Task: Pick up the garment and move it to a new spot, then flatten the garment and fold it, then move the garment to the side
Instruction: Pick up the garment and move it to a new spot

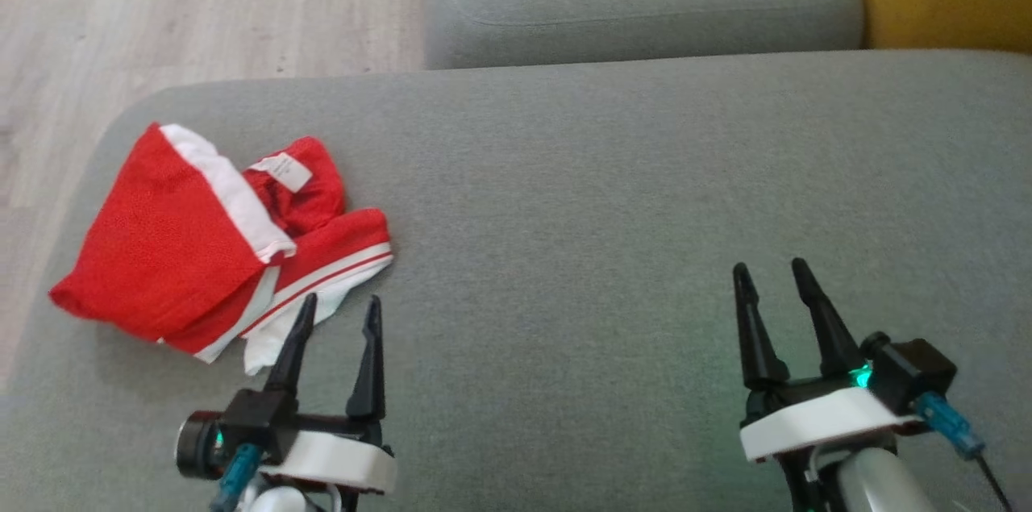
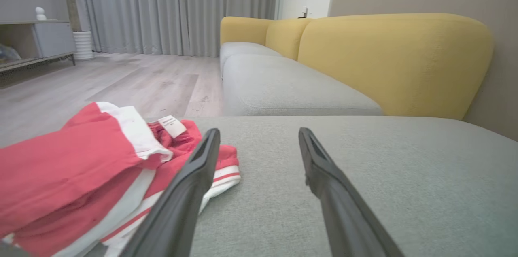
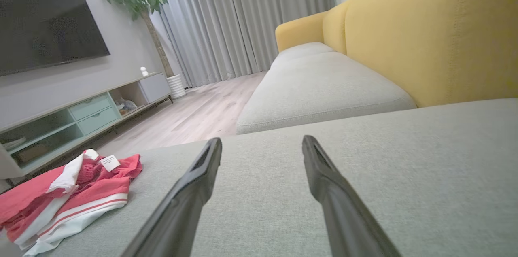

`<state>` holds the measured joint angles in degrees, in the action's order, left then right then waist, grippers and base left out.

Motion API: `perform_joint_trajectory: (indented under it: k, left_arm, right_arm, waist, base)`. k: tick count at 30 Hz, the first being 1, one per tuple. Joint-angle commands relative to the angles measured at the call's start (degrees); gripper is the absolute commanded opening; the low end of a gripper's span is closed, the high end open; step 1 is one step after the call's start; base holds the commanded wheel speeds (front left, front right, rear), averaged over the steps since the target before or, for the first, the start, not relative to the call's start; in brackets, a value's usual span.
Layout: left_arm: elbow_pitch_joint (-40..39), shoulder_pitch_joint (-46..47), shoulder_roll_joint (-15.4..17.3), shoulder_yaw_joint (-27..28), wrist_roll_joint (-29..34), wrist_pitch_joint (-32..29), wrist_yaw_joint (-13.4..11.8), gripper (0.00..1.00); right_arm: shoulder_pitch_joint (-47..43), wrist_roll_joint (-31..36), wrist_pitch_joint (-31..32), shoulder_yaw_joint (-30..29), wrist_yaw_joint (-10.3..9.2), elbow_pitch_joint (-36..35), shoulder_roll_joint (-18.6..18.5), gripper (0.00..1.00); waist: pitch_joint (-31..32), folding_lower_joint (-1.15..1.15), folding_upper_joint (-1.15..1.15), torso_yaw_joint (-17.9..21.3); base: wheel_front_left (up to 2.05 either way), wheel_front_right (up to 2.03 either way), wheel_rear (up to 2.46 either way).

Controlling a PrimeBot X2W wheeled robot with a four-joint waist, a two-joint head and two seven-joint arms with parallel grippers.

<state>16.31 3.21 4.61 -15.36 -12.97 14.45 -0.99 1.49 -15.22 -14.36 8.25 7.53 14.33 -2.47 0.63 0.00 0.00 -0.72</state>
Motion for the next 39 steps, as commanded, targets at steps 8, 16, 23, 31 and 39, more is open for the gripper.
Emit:
perform_joint_trajectory:
  k: [8, 16, 23, 31, 39]
  left_arm:
    - [-2.01, 0.64, -0.48, 4.12, 1.44, 0.55, 0.31, 1.00]
    - [-2.37, -0.76, -0.54, 5.21, 2.72, 0.55, 0.33, 1.00]
    - [-2.47, -1.77, -0.20, 6.03, 3.35, 0.55, 0.70, 1.00]
    - [-2.48, -2.40, 0.04, 6.49, 3.82, 0.55, 1.16, 1.00]
    - [-2.91, -2.65, 0.09, 6.80, 4.14, 0.55, 1.26, 1.00]
  right_arm:
    - [0.19, -0.68, -0.63, 3.67, -0.04, -2.32, -0.41, 1.00]
    - [-0.81, -1.93, -0.63, 5.73, -0.04, -2.24, -0.41, 1.00]
    - [-1.48, -3.05, -0.63, 7.33, -0.04, -2.11, -0.41, 1.00]
    - [-2.01, -4.06, -0.63, 8.98, -0.04, -2.08, -0.41, 1.00]
    - [-2.10, -4.32, -0.63, 9.82, -0.04, -2.32, -0.41, 1.00]
  waist:
    - [1.19, 0.00, 0.00, -5.25]
    - [1.99, 0.00, 0.00, -10.81]
    - [2.65, 0.00, 0.00, -15.12]
    - [3.31, 0.00, 0.00, -18.79]
    - [3.04, 0.00, 0.00, -19.67]
  base:
    - [0.00, 0.00, 0.00]
    - [0.00, 0.00, 0.00]
    - [0.00, 0.00, 0.00]
    - [0.00, 0.00, 0.00]
    - [0.00, 0.00, 0.00]
